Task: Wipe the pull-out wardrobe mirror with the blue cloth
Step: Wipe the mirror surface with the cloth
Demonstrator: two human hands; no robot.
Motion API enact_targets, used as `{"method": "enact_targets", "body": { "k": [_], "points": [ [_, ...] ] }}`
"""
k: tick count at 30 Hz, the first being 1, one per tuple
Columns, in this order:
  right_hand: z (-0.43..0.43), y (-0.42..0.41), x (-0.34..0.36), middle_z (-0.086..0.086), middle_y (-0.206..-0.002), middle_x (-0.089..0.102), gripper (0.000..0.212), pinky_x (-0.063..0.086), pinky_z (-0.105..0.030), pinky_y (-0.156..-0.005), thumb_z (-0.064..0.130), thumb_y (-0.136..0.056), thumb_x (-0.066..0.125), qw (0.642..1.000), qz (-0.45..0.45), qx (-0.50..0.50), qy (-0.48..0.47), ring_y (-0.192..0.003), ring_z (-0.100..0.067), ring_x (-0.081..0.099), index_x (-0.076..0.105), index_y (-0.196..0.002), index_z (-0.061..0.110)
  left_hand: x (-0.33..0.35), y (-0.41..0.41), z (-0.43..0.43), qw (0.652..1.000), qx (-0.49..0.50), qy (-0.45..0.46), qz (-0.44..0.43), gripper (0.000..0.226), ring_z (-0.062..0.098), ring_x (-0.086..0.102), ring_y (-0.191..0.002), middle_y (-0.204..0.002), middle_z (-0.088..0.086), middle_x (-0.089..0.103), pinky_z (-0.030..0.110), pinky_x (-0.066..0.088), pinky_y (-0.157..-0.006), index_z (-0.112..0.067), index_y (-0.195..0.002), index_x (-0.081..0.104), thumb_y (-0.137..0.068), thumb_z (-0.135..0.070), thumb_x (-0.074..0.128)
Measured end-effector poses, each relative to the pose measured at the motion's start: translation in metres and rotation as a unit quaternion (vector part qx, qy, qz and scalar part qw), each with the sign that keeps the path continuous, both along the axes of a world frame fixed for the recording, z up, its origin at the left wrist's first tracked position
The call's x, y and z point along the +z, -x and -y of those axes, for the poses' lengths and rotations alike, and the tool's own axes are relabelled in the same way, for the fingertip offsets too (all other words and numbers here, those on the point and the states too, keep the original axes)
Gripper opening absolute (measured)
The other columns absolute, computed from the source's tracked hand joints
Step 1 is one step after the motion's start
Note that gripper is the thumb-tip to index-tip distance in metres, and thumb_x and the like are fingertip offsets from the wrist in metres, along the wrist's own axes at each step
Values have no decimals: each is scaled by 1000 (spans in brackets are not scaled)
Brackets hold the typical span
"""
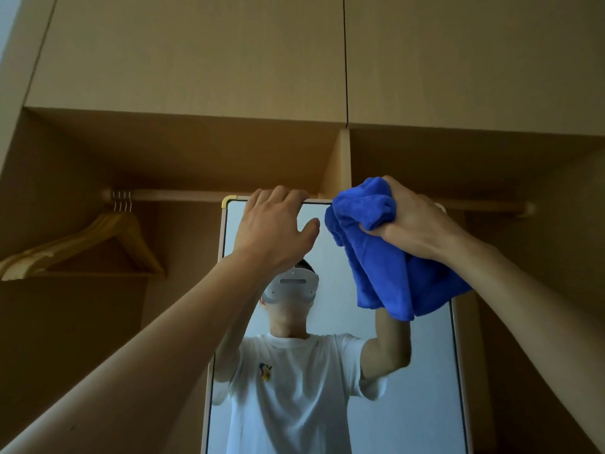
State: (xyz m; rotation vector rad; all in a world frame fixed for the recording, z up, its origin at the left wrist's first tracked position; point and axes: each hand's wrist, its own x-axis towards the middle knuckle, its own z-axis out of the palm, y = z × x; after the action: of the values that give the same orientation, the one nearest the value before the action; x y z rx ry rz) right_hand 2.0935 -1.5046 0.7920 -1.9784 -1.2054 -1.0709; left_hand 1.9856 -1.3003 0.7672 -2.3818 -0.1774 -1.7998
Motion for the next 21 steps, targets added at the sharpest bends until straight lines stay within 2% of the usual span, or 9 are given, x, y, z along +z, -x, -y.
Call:
{"method": "enact_targets", "body": {
  "k": [5, 13, 17, 21],
  "points": [
    [15, 23, 2, 1, -112, 65, 52, 53, -46, -89, 40, -90, 66, 1000, -11, 9, 8, -98, -20, 64, 45, -136, 28, 1, 18, 9, 1000, -12, -10, 9, 59, 29, 51, -123, -126, 2, 62, 42, 33, -111, -23, -137, 57, -88, -54, 44],
    [31, 44, 0, 3, -107, 66, 47, 54, -48, -88, 37, -89, 68, 1000, -18, 18, 9, -95, -18, 64, 46, -131, 31, 0, 33, 16, 1000, -12, -25, 6, 53, 26, 48, -127, -133, 0, 58, 40, 27, -114, -25, -141, 53, -95, -52, 48],
    [31, 51, 1, 0, -112, 64, 49, 52, -51, -93, 35, -91, 67, 999, -30, 17, 17, -101, -21, 63, 46, -134, 27, 2, 37, 17, 1000, -15, -18, -13, 55, 26, 46, -131, -136, 0, 57, 42, 27, -115, -25, -143, 51, -96, -54, 50],
    [35, 51, -1, 5, -114, 66, 44, 52, -44, -93, 31, -90, 68, 999, -33, 24, -16, -105, -19, 64, 51, -131, 28, 7, 38, 11, 999, -1, -28, -47, 58, 24, 45, -134, -140, -3, 55, 46, 23, -119, -29, -147, 45, -96, -57, 47]
  ]
}}
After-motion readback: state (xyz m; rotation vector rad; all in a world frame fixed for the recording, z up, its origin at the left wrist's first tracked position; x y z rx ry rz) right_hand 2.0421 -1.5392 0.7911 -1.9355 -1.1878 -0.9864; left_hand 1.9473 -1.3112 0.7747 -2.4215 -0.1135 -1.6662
